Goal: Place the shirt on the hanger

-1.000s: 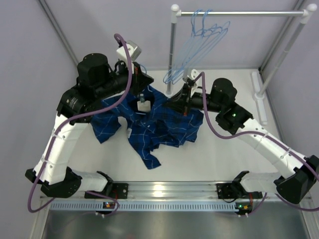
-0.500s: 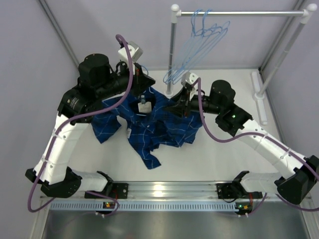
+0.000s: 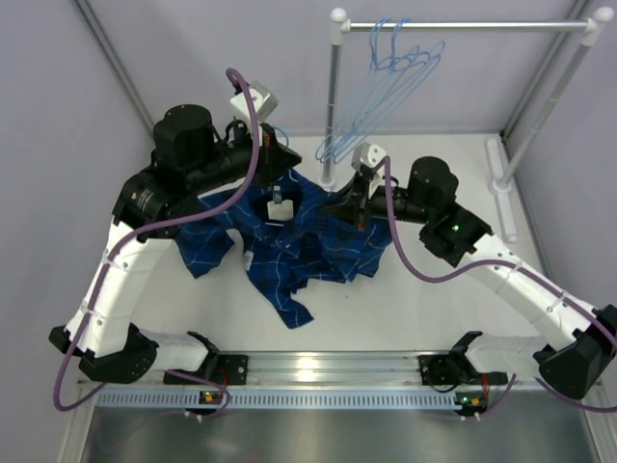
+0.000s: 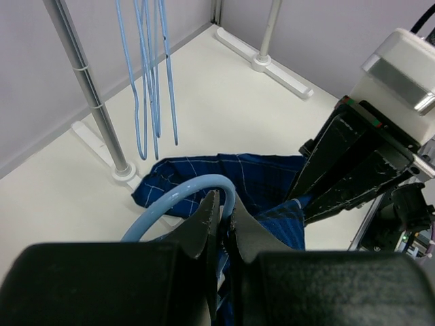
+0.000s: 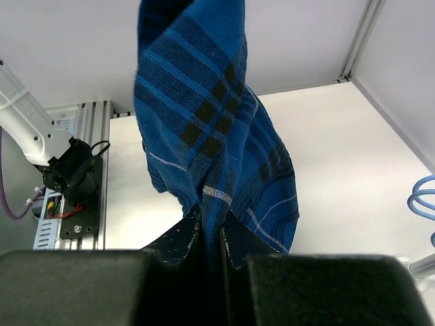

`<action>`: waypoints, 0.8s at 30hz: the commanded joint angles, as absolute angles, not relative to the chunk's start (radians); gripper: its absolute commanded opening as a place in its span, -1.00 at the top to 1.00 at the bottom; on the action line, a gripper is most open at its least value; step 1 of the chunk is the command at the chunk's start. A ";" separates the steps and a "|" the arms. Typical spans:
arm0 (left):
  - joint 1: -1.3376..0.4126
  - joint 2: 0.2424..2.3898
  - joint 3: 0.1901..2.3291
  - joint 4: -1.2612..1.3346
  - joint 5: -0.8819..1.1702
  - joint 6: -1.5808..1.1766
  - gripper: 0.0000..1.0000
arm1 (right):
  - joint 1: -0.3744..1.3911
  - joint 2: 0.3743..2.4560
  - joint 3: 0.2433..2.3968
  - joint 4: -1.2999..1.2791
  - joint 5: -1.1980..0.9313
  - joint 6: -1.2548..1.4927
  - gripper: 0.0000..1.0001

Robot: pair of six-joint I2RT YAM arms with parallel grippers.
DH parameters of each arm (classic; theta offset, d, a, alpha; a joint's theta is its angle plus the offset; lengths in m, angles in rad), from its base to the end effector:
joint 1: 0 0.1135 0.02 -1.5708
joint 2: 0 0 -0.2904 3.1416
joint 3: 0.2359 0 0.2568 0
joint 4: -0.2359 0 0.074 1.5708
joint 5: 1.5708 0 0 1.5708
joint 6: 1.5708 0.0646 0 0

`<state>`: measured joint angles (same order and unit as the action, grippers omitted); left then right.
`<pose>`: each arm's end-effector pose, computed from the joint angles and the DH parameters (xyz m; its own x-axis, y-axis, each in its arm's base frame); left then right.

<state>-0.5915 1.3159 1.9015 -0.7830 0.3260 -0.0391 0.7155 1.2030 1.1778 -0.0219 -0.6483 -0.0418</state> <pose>0.1995 -0.1590 0.5560 -0.1935 0.0854 -0.9774 0.7820 0.6151 -0.1011 0.1948 0.2210 0.4323 0.0054 -0.0395 -0.9992 -0.9788 0.2045 -0.0133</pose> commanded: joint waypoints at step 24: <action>-0.594 1.269 1.913 -0.695 0.324 -0.041 1.00 | 0.661 1.138 1.131 0.072 -0.812 0.049 0.38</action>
<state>-0.5915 1.2770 1.8709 -0.7666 0.3393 -0.0280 0.6712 1.1435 1.1427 0.0120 -0.7712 0.0284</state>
